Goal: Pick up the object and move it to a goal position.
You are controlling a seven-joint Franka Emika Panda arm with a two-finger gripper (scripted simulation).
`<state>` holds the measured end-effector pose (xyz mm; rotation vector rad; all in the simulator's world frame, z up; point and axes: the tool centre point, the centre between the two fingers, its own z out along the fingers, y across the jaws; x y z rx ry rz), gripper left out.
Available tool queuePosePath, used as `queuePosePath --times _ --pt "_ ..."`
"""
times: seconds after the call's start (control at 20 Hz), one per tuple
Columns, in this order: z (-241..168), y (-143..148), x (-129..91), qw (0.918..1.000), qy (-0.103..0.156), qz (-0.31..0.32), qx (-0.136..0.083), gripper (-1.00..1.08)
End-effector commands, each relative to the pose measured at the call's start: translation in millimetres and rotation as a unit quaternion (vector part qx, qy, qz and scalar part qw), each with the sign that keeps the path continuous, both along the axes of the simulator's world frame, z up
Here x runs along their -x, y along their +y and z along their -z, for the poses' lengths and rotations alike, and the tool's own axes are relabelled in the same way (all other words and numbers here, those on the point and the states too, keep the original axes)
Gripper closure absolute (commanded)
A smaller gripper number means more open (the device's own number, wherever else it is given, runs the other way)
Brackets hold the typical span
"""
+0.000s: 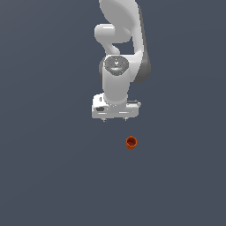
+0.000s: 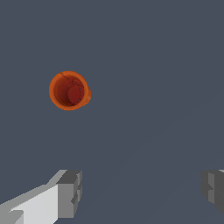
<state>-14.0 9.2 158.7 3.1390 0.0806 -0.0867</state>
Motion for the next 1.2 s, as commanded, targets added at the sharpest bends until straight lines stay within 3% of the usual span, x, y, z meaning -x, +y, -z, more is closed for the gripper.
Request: queuePosePath --times 0.0,0.75,1.15 --pt "3 3 -3 1.0 -0.001 -0.003 0.0 -0.92" --pt "53 66 -55 0.9987 -0.021 -0.047 -0.001 -0.92" --pt "70 85 -67 0.9979 -0.027 -0.058 -0.002 -0.92"
